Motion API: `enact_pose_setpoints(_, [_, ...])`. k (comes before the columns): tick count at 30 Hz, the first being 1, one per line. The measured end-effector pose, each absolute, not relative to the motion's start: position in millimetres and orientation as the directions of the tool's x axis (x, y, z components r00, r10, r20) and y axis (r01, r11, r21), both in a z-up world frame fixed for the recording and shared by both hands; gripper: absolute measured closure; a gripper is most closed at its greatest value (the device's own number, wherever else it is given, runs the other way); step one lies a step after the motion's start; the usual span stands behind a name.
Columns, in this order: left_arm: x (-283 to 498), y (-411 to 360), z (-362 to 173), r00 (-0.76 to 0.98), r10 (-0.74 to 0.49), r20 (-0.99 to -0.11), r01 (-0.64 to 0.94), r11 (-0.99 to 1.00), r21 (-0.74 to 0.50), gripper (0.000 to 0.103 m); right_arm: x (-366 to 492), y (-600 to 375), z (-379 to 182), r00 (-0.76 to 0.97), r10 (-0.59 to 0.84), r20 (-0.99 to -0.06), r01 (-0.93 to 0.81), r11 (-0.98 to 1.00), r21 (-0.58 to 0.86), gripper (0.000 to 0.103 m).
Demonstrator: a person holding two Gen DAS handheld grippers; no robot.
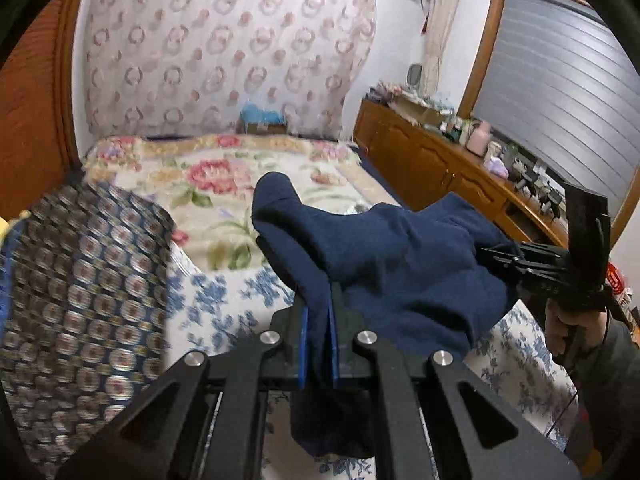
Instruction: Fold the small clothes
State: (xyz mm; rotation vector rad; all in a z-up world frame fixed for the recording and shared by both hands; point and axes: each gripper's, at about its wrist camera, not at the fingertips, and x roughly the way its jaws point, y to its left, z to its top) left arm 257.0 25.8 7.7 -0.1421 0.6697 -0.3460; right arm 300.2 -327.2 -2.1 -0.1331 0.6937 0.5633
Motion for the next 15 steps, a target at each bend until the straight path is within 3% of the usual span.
enact_pose_setpoints(15, [177.7, 141.4, 51.4, 0.87, -0.108, -0.481, 0.023, 0.983, -0.18, 0.097, 314.2, -139.0, 84.8, 0.571, 0.567, -0.594, -0.778, 0.605, -0.171, 0.085])
